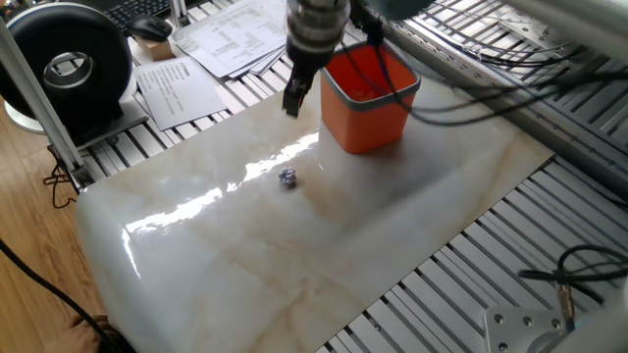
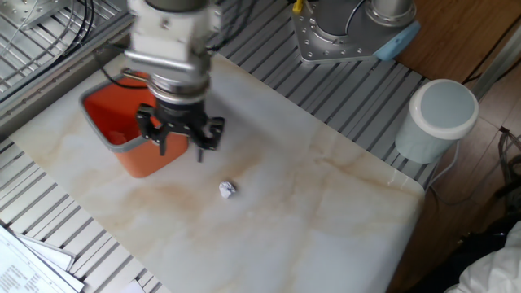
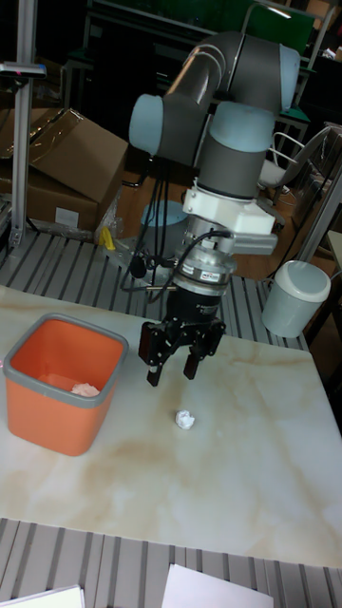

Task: Put the garbage in the trash can

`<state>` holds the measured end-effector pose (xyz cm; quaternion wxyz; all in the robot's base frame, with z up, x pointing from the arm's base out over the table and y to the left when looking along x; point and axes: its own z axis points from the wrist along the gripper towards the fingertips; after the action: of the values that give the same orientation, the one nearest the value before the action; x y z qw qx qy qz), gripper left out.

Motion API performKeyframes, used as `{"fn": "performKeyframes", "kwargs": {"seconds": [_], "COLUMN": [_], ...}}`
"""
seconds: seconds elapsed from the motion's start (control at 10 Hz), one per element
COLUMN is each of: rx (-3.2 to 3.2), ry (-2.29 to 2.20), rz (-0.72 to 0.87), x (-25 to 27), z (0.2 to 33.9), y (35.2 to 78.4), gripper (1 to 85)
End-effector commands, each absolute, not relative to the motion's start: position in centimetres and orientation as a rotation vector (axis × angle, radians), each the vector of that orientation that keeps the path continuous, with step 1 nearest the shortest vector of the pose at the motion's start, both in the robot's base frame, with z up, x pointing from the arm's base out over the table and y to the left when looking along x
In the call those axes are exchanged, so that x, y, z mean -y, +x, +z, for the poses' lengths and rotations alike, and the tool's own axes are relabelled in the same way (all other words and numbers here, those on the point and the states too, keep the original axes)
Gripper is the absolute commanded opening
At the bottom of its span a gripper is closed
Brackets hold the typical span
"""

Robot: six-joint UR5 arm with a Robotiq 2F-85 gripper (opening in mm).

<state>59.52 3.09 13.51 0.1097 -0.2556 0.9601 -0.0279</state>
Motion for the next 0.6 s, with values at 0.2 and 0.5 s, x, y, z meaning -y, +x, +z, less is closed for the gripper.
{"fn": "performKeyframes", "kwargs": {"seconds": [0.2,0.5], "rx": [-2.870,-2.859], "ry": [-0.834,-0.760], "rz": [-0.020,-0.051], "x": [-5.3,-7.2], "z": [12.1,7.6], "y": [56.7,57.2], "gripper": [66.7,71.3]}}
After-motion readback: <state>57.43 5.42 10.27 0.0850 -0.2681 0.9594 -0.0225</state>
